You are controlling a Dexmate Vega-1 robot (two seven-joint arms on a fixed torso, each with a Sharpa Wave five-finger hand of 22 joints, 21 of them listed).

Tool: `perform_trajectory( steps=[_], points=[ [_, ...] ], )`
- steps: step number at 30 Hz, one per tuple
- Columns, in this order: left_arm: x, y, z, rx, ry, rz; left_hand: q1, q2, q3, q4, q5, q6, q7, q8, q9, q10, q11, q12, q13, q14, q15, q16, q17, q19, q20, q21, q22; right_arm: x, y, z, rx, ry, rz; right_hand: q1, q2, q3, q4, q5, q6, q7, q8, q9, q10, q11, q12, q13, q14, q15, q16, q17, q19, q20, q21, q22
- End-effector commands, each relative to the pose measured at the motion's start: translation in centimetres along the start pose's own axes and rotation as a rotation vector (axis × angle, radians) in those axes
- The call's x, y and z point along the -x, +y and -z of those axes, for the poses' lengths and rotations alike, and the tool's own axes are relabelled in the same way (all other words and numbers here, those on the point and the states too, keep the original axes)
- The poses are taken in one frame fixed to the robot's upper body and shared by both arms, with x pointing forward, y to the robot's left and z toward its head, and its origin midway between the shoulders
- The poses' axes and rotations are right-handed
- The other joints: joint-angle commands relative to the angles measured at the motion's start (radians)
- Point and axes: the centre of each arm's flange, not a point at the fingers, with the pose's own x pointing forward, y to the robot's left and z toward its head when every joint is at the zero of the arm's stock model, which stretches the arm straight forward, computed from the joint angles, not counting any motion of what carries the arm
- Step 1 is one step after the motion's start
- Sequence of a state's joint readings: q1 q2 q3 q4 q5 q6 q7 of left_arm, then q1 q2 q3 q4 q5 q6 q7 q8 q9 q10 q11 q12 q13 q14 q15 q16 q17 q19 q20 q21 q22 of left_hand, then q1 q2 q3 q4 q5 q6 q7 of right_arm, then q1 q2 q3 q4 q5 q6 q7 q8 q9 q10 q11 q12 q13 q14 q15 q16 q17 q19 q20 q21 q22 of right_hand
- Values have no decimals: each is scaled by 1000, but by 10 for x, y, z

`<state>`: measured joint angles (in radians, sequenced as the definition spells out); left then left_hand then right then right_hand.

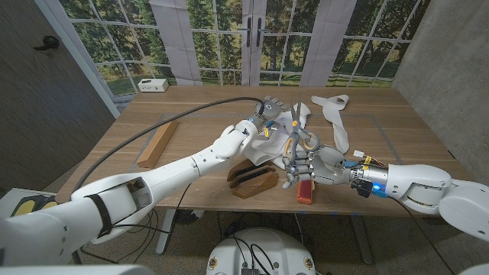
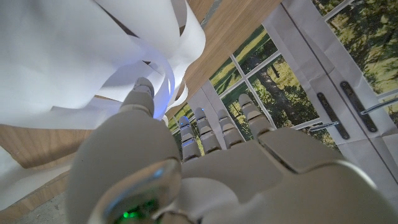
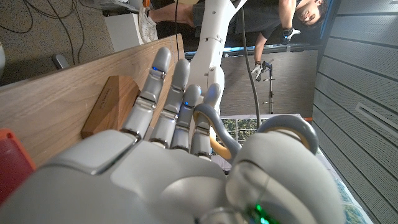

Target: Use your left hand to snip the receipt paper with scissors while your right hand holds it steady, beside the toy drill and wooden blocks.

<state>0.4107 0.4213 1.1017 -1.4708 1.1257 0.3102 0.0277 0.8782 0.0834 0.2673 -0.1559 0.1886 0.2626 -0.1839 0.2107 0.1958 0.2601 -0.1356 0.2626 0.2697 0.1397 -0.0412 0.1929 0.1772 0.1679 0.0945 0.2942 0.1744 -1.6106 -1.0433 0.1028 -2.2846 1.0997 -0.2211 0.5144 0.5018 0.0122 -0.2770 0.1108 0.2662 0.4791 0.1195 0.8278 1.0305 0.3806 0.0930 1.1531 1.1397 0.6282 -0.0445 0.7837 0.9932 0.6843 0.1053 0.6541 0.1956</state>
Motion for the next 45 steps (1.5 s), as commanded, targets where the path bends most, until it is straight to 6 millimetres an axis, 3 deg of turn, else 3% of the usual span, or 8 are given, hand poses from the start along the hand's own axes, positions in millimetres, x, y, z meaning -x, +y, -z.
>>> perform_trajectory(
  steps=[1, 9, 21, 28, 42, 44, 45],
  points=[
    [-2, -2, -3, 5, -6, 16, -2, -8, -1, -1, 4, 12, 0, -2, 2, 7, -7, 3, 0, 13, -63, 4, 1, 8, -6, -3, 5, -1, 2, 1, -2, -3, 0, 13, 5, -7, 1, -2, 16, 3, -8, -1, 12, -1, -4, 2, 3, -5, -2, 3, 6, -1, -4, 2],
    [-1, -5, -7, -24, -9, 0, -16, -17, -10, 6, 3, 26, -8, 1, 2, 37, -15, 14, 0, 60, -89, 17, 2, 32, 5, -3, 6, 0, 4, 1, 2, -5, 0, 13, 6, -10, 3, -3, 17, 3, -9, 0, 12, -1, -4, 5, 6, -5, -1, 5, 7, -2, -5, 2],
    [-10, -13, -9, 8, -8, 57, -14, -16, -11, 6, 5, 26, -4, -3, 2, 42, -13, 14, 0, 97, -102, 24, 1, 50, 4, -5, 7, 2, 6, 3, 0, -7, 5, 11, 7, -15, 5, -3, 21, 2, -8, 4, 16, -2, -5, 7, 6, -6, -3, 6, 11, -2, -6, 2],
    [-13, -16, -9, 20, -7, 71, -35, -29, -23, 13, 1, 34, -4, -1, 3, 56, -13, 17, -1, 114, -127, 23, 0, 64, 1, -5, 7, 3, 6, 4, -2, -9, 6, 10, 9, -18, 6, -3, 22, 1, -9, 5, 19, -1, -6, 7, 7, -7, -4, 5, 11, -2, -8, 2],
    [-17, -19, -14, 24, -14, 84, -40, -32, -26, 14, 0, 33, -2, -3, 3, 56, -13, 15, -1, 120, -126, 17, -2, 70, -1, -8, 8, 3, 5, 4, -5, -9, 8, 13, 11, -21, 6, -3, 26, 1, -10, 5, 20, -3, -8, 8, 7, -6, -4, 8, 12, -3, -11, 2],
    [-17, -19, -16, 9, -5, 73, -41, -29, -26, 15, 0, 30, 1, -5, 4, 54, -11, 14, -1, 121, -123, 17, -1, 70, 1, -9, 8, 3, 5, 4, -3, -10, 5, 14, 12, -22, 6, -3, 25, 2, -8, 10, 19, -2, -7, 10, 7, -5, -5, 7, 13, -4, -11, 3],
    [-17, -19, -17, -2, 2, 67, -41, -9, -18, 20, 2, 23, 9, -7, 4, 50, -4, 12, 0, 118, -115, 15, 1, 69, 6, -11, 9, 3, 5, 4, -4, -10, 7, 14, 12, -22, 6, -3, 25, 0, -9, 9, 20, -3, -8, 9, 7, -6, -5, 7, 13, -4, -12, 3]
  ],
)
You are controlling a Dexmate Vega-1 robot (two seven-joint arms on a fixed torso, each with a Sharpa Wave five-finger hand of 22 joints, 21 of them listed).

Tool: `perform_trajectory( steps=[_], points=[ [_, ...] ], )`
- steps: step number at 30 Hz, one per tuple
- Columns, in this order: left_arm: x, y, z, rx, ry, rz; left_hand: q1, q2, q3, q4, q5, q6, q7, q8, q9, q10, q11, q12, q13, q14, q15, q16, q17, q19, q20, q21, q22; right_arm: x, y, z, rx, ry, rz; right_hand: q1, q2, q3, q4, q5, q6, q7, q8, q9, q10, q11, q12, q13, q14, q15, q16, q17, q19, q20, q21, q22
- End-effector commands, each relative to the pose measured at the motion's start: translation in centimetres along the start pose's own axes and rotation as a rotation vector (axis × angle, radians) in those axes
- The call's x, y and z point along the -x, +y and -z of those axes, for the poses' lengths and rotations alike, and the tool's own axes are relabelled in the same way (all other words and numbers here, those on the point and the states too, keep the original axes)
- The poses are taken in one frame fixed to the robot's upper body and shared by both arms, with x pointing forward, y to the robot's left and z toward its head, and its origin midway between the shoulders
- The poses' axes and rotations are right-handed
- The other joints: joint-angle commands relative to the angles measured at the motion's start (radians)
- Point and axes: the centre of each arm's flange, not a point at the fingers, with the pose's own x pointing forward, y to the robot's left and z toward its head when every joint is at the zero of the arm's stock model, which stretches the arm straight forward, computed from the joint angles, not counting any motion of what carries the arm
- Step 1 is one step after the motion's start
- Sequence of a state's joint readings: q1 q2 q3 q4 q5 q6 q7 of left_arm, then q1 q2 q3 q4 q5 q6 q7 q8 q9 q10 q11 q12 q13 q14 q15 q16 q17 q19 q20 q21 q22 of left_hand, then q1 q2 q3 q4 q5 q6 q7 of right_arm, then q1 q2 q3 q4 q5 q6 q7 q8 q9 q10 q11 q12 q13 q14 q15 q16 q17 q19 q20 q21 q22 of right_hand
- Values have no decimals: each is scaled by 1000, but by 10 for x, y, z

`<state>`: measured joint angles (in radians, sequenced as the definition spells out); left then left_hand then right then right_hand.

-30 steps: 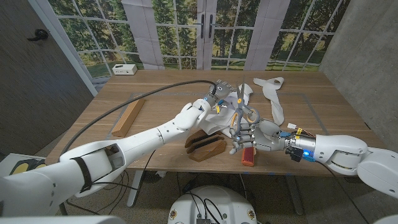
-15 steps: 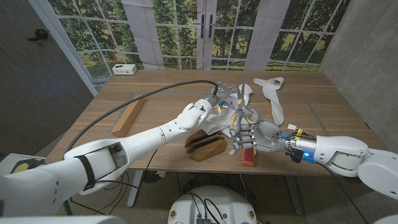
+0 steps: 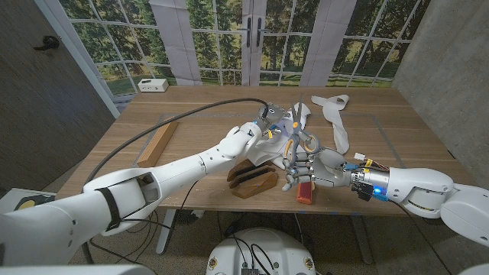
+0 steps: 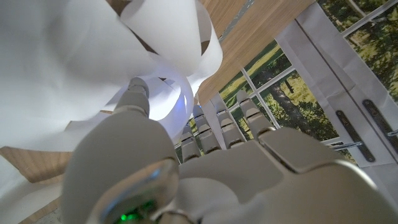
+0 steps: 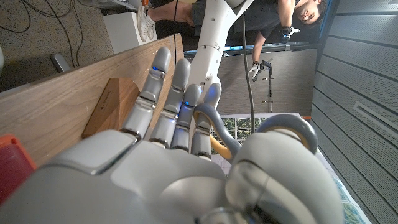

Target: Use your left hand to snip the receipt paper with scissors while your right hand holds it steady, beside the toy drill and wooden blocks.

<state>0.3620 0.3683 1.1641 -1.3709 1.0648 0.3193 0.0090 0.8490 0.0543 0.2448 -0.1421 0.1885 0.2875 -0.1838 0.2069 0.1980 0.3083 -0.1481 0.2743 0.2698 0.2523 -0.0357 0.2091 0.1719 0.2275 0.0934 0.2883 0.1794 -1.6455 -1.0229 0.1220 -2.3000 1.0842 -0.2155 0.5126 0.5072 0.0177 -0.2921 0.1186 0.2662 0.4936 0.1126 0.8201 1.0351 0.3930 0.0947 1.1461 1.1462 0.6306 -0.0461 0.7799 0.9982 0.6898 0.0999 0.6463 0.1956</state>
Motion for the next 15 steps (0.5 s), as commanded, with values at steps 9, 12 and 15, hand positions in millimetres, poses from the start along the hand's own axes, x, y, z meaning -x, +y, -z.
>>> perform_trajectory(
  steps=[9, 12, 15],
  points=[
    [-6, -3, -7, -6, 14, 1, -16, 55, 22, 12, 5, -5, 26, -4, 4, 6, 22, -1, 2, 38, -116, 1, 7, 29, 10, -7, 5, 1, -2, 1, -10, -2, 1, 11, 9, -8, -2, -3, 11, 7, -4, 2, 9, -5, -3, 3, 5, -3, -2, 3, 8, 2, -6, 3],
    [-7, -3, -8, -3, 12, 0, -23, 67, 26, 18, 5, -3, 26, -3, 4, 14, 24, 2, 3, 56, -120, 7, 9, 39, 5, -5, 6, 1, -2, 1, -9, -3, 0, 11, 10, -9, -1, -3, 14, 7, -2, 4, 12, -6, -6, -1, 8, -5, -2, 2, 9, 1, -6, 3],
    [-8, -3, -9, 4, 12, 5, -35, 77, 32, 23, 4, 0, 25, -2, 4, 39, 14, 9, 5, 109, -133, 19, 10, 68, -6, 2, 7, 1, -1, 1, -5, -4, 0, 12, 11, -9, -1, -3, 15, 7, -3, 3, 13, -6, -5, 0, 6, -5, -1, 6, 9, 2, -7, 3]
  ],
)
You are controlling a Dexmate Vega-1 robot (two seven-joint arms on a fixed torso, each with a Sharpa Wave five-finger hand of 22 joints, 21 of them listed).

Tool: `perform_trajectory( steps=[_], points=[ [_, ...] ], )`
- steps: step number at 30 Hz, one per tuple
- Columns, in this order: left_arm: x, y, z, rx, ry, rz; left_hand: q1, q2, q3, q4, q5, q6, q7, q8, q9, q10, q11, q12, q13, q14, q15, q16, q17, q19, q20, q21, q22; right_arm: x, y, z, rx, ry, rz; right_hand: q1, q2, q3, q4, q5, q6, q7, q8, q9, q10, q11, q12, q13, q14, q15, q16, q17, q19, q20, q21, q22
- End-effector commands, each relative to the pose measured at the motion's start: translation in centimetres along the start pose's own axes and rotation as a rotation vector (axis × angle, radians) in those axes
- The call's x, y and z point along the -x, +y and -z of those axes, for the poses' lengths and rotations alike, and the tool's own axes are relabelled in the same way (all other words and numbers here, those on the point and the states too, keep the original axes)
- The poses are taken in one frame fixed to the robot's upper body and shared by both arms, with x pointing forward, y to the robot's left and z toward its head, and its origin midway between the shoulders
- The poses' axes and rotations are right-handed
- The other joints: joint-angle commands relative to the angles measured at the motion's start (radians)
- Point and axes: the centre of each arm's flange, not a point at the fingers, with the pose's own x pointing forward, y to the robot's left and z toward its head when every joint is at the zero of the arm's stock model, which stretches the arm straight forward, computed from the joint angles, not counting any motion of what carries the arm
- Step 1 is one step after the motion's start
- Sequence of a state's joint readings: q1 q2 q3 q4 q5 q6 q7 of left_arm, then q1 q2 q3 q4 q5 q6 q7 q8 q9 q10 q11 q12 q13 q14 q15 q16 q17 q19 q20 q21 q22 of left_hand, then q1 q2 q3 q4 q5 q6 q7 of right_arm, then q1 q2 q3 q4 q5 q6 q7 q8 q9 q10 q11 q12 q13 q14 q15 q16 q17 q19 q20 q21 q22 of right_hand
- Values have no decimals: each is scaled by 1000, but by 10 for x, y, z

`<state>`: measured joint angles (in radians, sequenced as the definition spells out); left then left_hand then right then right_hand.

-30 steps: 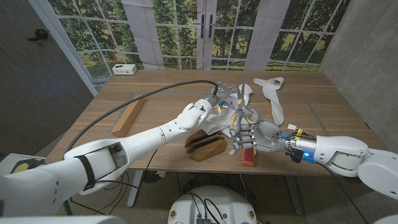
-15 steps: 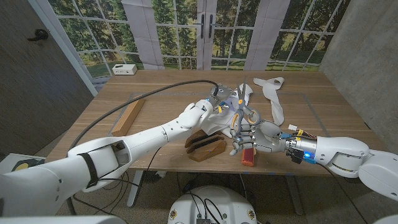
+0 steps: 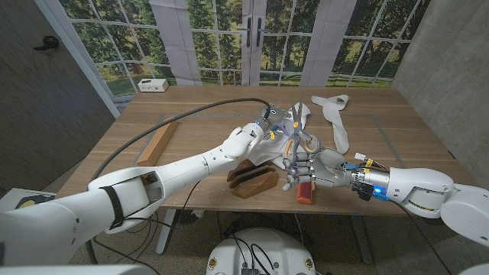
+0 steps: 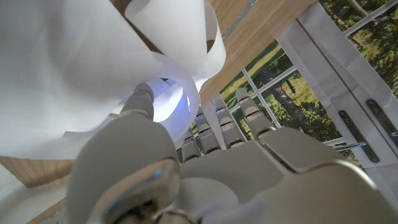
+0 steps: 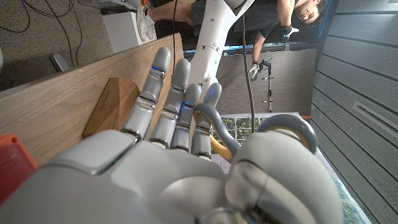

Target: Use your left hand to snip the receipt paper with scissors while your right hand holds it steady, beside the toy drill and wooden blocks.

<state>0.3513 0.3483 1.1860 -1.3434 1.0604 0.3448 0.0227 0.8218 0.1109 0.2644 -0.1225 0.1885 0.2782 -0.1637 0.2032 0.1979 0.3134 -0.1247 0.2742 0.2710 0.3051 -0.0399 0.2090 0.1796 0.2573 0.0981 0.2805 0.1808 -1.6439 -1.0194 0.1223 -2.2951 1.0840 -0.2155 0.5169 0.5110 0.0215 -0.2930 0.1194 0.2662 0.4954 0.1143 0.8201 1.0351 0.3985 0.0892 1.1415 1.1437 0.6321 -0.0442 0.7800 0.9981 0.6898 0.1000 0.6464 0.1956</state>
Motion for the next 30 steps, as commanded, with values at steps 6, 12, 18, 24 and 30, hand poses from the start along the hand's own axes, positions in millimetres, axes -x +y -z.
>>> perform_trajectory(
  steps=[6, 12, 18, 24, 30],
  points=[
    [-5, -4, -8, 17, -4, 24, -24, 36, 35, 2, 3, 76, 1, 23, 4, 123, -30, 39, 13, 165, -164, 34, 2, 105, -47, 28, 9, 1, 0, 1, -2, -4, 2, 8, 8, -10, -1, -4, 15, 5, -2, 5, 7, -1, 0, 5, 6, -6, -2, 6, 10, 1, -8, 3],
    [-5, -5, -10, 17, 3, 30, -28, 46, 59, -3, 3, 170, -10, 50, 5, 182, -32, 57, 19, 215, -171, 30, 1, 138, -64, 36, 10, 1, 1, 1, -5, -6, 3, 9, 9, -10, -1, -4, 18, 5, -3, 4, 10, -2, -2, 4, 9, -8, -3, 3, 12, 0, -8, 3],
    [-5, -6, -12, 24, 5, 31, -21, 66, 93, -5, 6, 221, -14, 59, 6, 224, -39, 67, 24, 273, -180, 34, 3, 143, -61, 34, 10, 1, 1, 1, -5, -10, 4, 10, 9, -12, -1, -4, 18, 4, -2, 7, 11, -2, -2, 5, 8, -9, -3, 7, 13, 0, -9, 3],
    [-4, -9, -12, 41, 9, 34, 87, 108, 282, -3, 34, 296, -9, 67, 15, 285, -71, 77, 43, 377, -195, 37, 14, 191, -72, 53, 16, 1, 1, 2, -7, -11, 4, 10, 10, -13, -1, -4, 18, 6, -2, 9, 13, -3, -3, 4, 8, -8, -2, 9, 13, -1, -11, 3],
    [-3, -12, -10, 78, 13, 5, 248, 106, 434, -21, 83, 320, -7, 58, 38, 334, -83, 93, 91, 487, -201, 84, 52, 229, -94, 96, 30, 0, -1, 2, -12, -13, 4, 10, 11, -14, 0, -4, 19, 3, -3, 9, 12, -2, -2, 10, 12, -8, -3, 6, 13, -1, -12, 3]
  ],
)
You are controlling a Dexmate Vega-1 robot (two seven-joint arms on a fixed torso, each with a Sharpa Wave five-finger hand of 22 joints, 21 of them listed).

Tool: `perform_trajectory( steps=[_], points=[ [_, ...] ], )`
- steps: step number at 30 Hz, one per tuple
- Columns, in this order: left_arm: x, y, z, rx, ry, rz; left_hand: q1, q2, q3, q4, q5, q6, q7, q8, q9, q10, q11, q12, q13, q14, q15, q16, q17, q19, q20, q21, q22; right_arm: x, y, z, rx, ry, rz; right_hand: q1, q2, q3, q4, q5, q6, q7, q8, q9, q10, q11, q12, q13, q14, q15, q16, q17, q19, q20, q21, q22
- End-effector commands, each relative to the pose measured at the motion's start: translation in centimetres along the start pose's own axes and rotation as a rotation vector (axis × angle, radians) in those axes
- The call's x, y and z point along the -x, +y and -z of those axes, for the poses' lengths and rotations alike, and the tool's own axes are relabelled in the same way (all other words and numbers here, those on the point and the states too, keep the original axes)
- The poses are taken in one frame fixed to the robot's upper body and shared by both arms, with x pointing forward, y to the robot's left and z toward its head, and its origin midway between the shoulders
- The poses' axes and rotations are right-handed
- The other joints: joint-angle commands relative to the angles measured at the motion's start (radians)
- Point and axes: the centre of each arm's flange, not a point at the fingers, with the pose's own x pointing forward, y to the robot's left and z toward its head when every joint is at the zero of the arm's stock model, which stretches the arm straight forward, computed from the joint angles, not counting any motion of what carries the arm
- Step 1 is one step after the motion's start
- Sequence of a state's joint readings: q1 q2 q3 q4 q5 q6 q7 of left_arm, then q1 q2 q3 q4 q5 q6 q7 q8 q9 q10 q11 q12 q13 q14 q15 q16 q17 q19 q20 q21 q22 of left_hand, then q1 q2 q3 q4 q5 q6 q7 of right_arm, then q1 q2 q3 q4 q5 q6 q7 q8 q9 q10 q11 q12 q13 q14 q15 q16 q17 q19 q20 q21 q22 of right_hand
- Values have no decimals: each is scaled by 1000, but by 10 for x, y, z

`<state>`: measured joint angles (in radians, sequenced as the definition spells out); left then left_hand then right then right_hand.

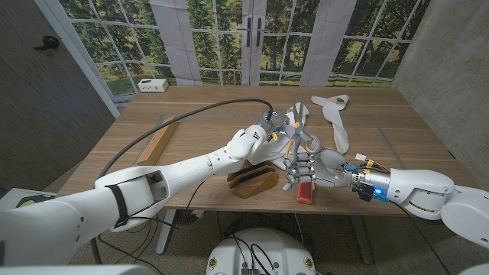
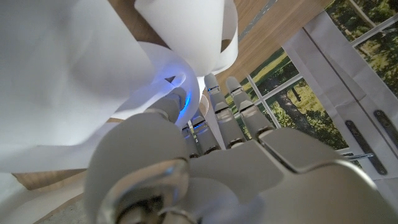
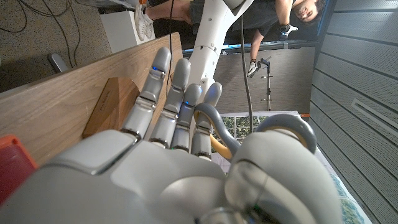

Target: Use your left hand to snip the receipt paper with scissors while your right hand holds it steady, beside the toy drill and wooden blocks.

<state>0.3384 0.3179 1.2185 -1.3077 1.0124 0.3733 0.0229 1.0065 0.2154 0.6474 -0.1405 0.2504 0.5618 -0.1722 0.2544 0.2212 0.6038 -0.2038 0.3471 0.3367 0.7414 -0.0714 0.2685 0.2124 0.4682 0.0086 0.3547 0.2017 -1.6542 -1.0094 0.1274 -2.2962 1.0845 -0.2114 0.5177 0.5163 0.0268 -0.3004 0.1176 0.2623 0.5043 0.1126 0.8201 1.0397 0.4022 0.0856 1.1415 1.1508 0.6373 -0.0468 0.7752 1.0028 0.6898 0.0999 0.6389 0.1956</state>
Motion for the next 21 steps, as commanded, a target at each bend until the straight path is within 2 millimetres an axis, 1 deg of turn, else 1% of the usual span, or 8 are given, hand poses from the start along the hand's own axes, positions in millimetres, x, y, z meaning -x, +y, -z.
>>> perform_trajectory(
  steps=[1, 4, 8, 9, 12, 13, 15, 21],
  points=[
    [3, -6, 1, 58, 8, -36, 88, 5, 69, -4, 28, 49, -3, 11, 21, 57, -8, 26, 35, 53, -168, 26, 24, 9, 0, 27, 15, -1, -2, 1, -4, -3, 3, 5, 6, -7, 2, 0, 11, 7, -3, 3, 9, -1, -3, 2, 5, -8, 0, 1, 14, -1, -5, 3],
    [4, -7, 4, 93, 14, -55, 148, 4, 96, 11, 30, 101, -4, 35, 46, 72, -4, 36, 72, 90, -167, 55, 54, -15, 9, 55, 41, -1, -3, 1, -2, -4, 4, 6, 7, -7, 2, 0, 14, 6, -4, 2, 8, -1, -3, 3, 6, -6, 1, 2, 15, -1, -5, 3],
    [8, -9, 8, 150, 22, -103, 192, 3, 97, 24, 15, 155, 12, 68, 77, 92, -4, 52, 118, 143, -166, 101, 100, -30, 10, 97, 74, -1, -3, 1, -4, -4, 5, 7, 8, -7, 2, 0, 13, 7, -4, 3, 10, 2, -3, 5, 5, -8, 1, 4, 15, -2, -6, 3],
    [9, -10, 9, 166, 23, -115, 210, 1, 95, 26, 8, 184, 13, 91, 96, 93, -3, 59, 142, 167, -166, 119, 121, -38, 11, 119, 90, -2, -3, 0, -3, -4, 2, 7, 9, -7, 2, 0, 14, 6, -4, 3, 12, 2, -5, 0, 5, -8, 0, 4, 15, -2, -7, 3],
    [12, -11, 13, 220, 26, -165, 269, -7, 75, 12, -14, 281, 39, 239, 239, 95, 1, 86, 251, 219, -162, 166, 210, -59, 11, 233, 166, -2, -4, 0, -5, -5, 3, 7, 10, -7, 2, 0, 14, 7, -5, 2, 12, 0, -6, 1, 6, -7, 0, 3, 16, -2, -7, 3],
    [14, -12, 15, 240, 28, -186, 280, -3, 68, 14, -17, 265, 39, 280, 296, 96, 2, 90, 286, 229, -161, 181, 239, -67, 22, 274, 193, -2, -4, 0, -8, -6, 3, 7, 10, -7, 2, 0, 12, 7, -4, 5, 13, 0, -7, -1, 6, -4, 0, 4, 16, -2, -8, 3],
    [17, -12, 18, 268, 34, -230, 292, -9, 57, 14, -18, 256, 40, 340, 373, 102, 2, 94, 331, 238, -161, 200, 276, -85, 11, 330, 228, -2, -4, 0, -8, -5, 4, 7, 11, -8, 2, 0, 14, 6, -5, 4, 12, 1, -6, 2, 4, -5, -1, 6, 16, -1, -8, 3],
    [28, -10, 23, 353, 49, -363, 306, -9, 45, 9, -16, 245, 44, 399, 452, 112, -1, 97, 376, 264, -160, 230, 318, -98, -5, 402, 269, -2, -6, 1, -10, -7, 3, 7, 12, -9, 3, -1, 14, 6, -5, 5, 12, 0, -6, 5, 5, -7, -3, 4, 17, -2, -9, 3]
  ],
)
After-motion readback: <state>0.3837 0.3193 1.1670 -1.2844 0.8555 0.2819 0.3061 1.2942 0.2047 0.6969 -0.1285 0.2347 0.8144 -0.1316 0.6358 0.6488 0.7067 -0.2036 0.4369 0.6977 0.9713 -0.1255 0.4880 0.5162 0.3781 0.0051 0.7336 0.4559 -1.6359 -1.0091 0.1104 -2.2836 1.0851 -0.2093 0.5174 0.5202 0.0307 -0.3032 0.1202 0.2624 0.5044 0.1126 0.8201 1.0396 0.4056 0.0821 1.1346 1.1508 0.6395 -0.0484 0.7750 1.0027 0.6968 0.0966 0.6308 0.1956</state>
